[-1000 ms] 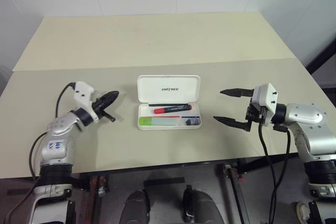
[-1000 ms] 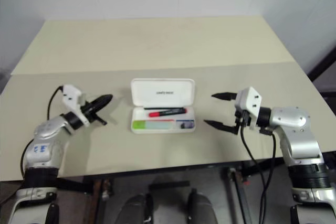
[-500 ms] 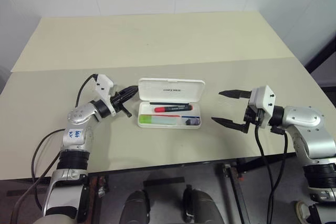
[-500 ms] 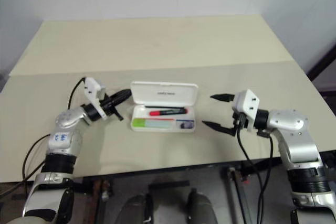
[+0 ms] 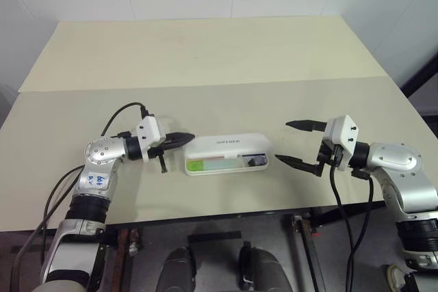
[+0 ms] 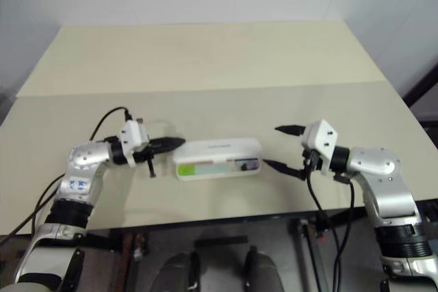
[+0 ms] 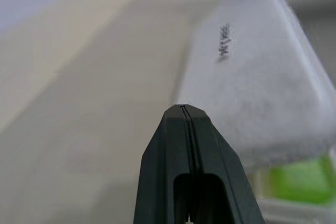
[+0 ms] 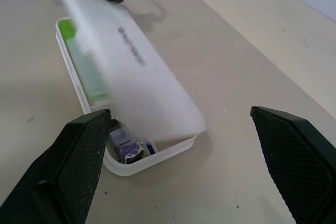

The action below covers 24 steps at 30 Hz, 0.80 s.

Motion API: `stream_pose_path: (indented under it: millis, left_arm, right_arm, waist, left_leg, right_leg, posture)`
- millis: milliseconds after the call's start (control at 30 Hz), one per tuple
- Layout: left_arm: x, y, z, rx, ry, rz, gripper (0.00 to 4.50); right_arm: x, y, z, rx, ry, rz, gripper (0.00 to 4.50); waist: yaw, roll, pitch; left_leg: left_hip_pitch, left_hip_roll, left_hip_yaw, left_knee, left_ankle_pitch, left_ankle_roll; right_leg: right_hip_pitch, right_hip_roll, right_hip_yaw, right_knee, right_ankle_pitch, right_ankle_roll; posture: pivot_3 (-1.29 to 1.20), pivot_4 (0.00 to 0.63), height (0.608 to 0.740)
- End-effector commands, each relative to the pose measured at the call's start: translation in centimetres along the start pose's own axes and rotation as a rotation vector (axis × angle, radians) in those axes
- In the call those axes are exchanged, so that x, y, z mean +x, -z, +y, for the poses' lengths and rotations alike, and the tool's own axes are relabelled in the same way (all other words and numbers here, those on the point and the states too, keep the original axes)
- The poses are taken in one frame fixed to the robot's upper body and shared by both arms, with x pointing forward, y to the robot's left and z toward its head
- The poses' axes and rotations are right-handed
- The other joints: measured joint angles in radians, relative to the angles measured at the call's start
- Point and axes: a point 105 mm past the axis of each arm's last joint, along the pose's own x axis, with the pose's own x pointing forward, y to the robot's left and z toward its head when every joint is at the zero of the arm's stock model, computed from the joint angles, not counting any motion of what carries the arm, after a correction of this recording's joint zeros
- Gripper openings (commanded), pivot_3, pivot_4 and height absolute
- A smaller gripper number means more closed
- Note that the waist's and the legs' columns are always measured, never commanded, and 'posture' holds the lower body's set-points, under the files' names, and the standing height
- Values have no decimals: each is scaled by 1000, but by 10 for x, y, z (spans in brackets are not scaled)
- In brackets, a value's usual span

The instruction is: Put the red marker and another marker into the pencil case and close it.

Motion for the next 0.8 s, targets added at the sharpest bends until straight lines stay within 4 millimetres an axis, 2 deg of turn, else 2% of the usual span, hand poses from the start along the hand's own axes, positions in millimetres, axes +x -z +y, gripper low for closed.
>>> stream_pose_path:
  millis: [33, 267, 400, 567, 800]
  left_arm:
    - [5, -4, -5, 71, 107, 33, 16]
    - [25, -12, -22, 76, 264, 23, 16]
    - [37, -10, -31, 70, 333, 63, 16]
    - [53, -8, -31, 80, 356, 120, 16]
    - [55, -3, -31, 52, 382, 191, 16]
  right_arm:
    - [-6, -12, -3, -26, 40, -37, 4500]
    - [-10, -11, 0, -19, 74, -33, 4500]
    - [-14, -12, 3, -14, 112, -37, 4500]
    - [-15, -11, 15, 14, 157, -48, 4500]
    - [-11, -15, 23, 33, 207, -73, 4500]
  waist:
    - [5, 0, 0]
    - [12, 0, 0]
    - [15, 0, 0]
    - [15, 1, -1]
    - [12, 1, -1]
  left_leg:
    - [0, 0, 0, 0, 0, 0]
    - [0, 0, 0, 0, 0, 0]
    - [0, 0, 0, 1, 0, 0]
    - [0, 0, -1, 2, 0, 1]
    - [1, 0, -2, 2, 0, 1]
  right_leg:
    - [0, 0, 0, 0, 0, 0]
    - [0, 0, 0, 0, 0, 0]
    - [0, 0, 0, 0, 0, 0]
    - [1, 0, 0, 1, 0, 0]
    - [1, 0, 0, 1, 1, -1]
  posture:
    - [0, 150, 740]
    - [0, 150, 740]
    - [0, 150, 740]
    - [0, 150, 740]
    - [0, 150, 740]
